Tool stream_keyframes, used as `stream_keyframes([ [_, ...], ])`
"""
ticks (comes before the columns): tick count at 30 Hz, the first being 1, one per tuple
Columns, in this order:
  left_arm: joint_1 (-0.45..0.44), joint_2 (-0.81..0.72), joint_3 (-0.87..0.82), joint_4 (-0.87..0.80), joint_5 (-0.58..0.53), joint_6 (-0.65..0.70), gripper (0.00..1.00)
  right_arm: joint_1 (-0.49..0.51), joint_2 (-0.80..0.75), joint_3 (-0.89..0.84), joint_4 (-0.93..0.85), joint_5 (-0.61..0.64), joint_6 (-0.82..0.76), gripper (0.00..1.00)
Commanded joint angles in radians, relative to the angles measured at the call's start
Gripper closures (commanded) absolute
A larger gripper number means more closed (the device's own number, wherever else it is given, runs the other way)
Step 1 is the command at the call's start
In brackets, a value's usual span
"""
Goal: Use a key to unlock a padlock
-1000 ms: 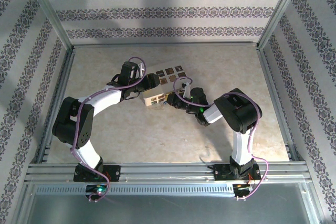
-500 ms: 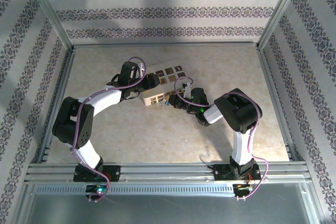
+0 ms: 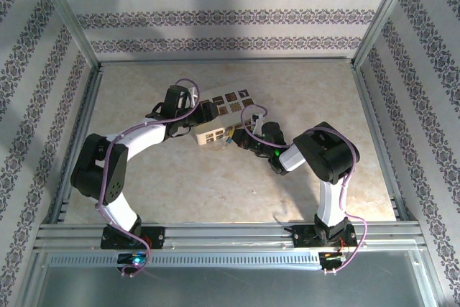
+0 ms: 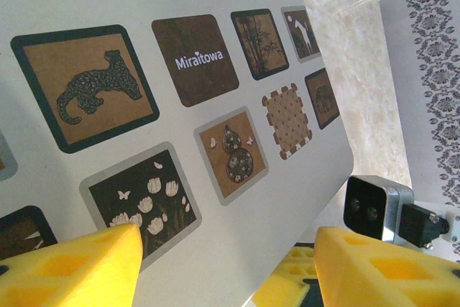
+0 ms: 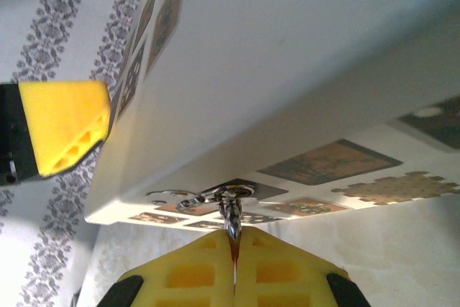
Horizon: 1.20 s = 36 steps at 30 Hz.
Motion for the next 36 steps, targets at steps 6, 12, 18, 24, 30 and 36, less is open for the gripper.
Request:
stream_keyframes([
  [6,-0.008,-0.039,-0.085,-0.049,0.015,-0.029,0.35,-0.002,-0.033,-0.029,0.068,0.202,0.158,1.00],
  [12,-0.008,-0.053,-0.116,-0.045,0.019,-0.041,0.35,0.007,-0.041,-0.032,0.074,0.305,0.202,1.00],
  [18,-0.008,-0.057,-0.134,-0.031,0.019,-0.049,0.35,0.016,-0.056,-0.044,0.051,0.406,0.218,1.00],
  [24,-0.008,-0.063,-0.132,-0.032,0.017,-0.046,0.35,0.018,-0.089,-0.078,0.023,0.471,0.189,1.00],
  [30,0.000,-0.089,-0.101,-0.042,0.021,-0.027,0.35,0.008,-0.186,-0.113,-0.041,0.471,0.062,1.00],
  [36,0.028,-0.162,-0.062,-0.105,-0.061,0.040,0.35,-0.012,-0.385,-0.133,-0.266,0.489,-0.078,1.00],
])
